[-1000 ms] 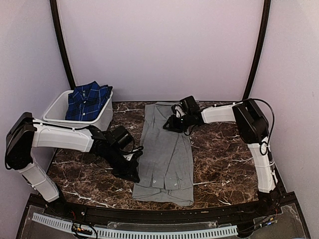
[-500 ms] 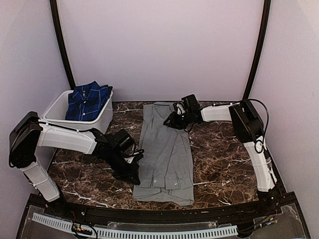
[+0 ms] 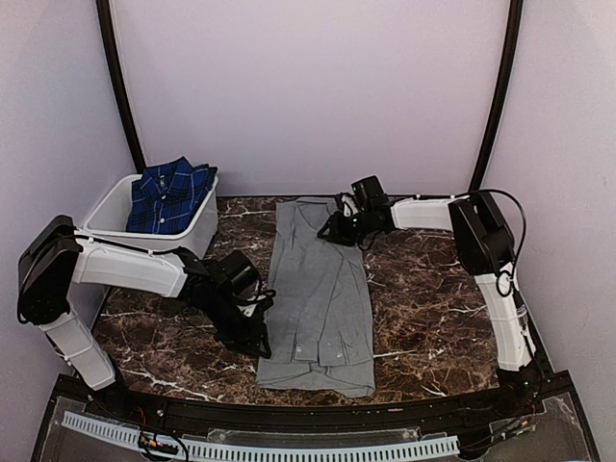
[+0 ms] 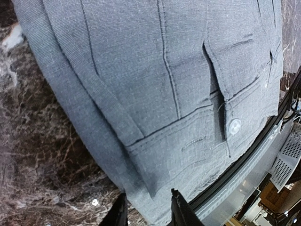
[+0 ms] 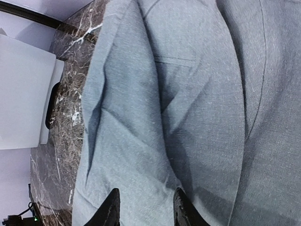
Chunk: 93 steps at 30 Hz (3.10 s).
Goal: Fold and stack the long sleeve shirts
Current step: Adjust the rectangle-folded shirt at the center of the board, then pick up the rectangle-folded shirt from the center of the board.
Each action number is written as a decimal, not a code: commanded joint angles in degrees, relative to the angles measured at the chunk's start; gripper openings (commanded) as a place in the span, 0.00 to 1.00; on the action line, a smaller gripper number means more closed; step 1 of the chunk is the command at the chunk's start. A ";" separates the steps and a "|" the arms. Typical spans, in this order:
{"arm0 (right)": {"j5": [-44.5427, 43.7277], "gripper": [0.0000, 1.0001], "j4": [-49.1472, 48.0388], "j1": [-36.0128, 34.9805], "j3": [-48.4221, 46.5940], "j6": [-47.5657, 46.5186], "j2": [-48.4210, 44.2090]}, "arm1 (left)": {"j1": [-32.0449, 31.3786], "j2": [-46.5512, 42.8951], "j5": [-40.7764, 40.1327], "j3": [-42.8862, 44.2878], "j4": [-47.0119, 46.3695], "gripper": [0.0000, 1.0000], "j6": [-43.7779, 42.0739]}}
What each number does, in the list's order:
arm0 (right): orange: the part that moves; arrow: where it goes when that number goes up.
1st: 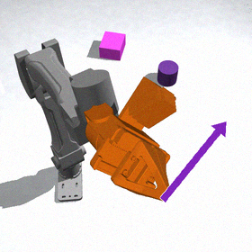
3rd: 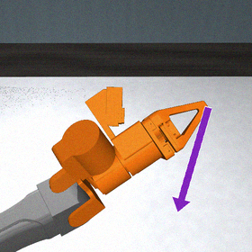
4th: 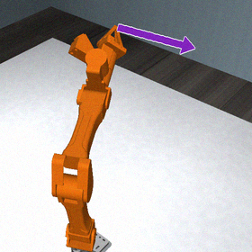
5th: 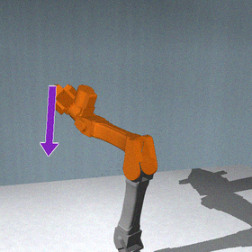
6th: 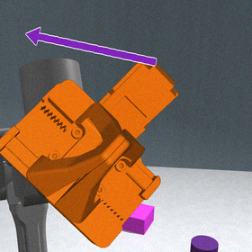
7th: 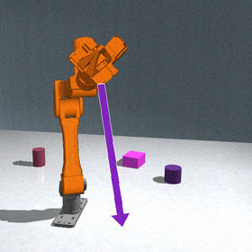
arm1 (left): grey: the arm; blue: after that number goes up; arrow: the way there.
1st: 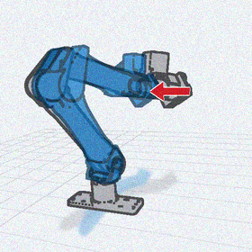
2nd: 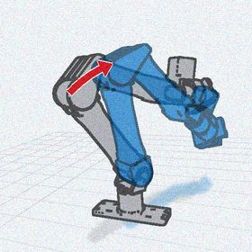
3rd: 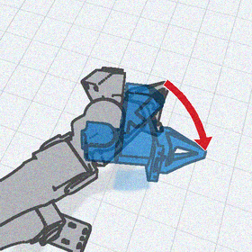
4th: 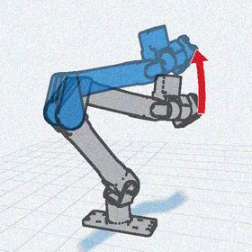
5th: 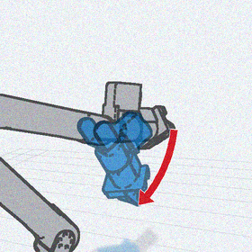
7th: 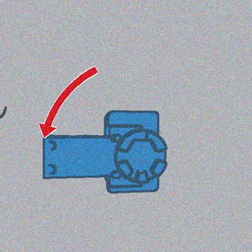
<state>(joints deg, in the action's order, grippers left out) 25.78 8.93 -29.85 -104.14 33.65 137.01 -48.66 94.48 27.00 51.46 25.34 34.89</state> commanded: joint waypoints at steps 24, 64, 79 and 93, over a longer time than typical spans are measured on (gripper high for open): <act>-0.22 0.36 -1.03 -5.92 53.90 1.92 -48.16 | 5.32 -8.27 3.69 -9.41 -10.93 0.37 5.47; 0.37 0.33 -22.27 -20.25 81.61 27.36 -55.98 | 5.51 -2.35 11.10 -15.15 -23.64 0.27 10.07; -0.26 0.04 -20.25 -20.25 78.96 24.97 -57.67 | 5.51 -3.40 14.83 -14.89 -29.07 0.08 14.81; 0.58 0.00 -15.60 -19.04 73.75 21.60 -59.54 | 6.01 -9.84 15.65 -15.49 -30.86 0.00 19.41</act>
<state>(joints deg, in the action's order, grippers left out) 25.93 -7.68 -49.56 -28.12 57.01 79.61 -43.20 88.25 41.54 36.29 -3.42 52.25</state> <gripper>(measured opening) 0.004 0.013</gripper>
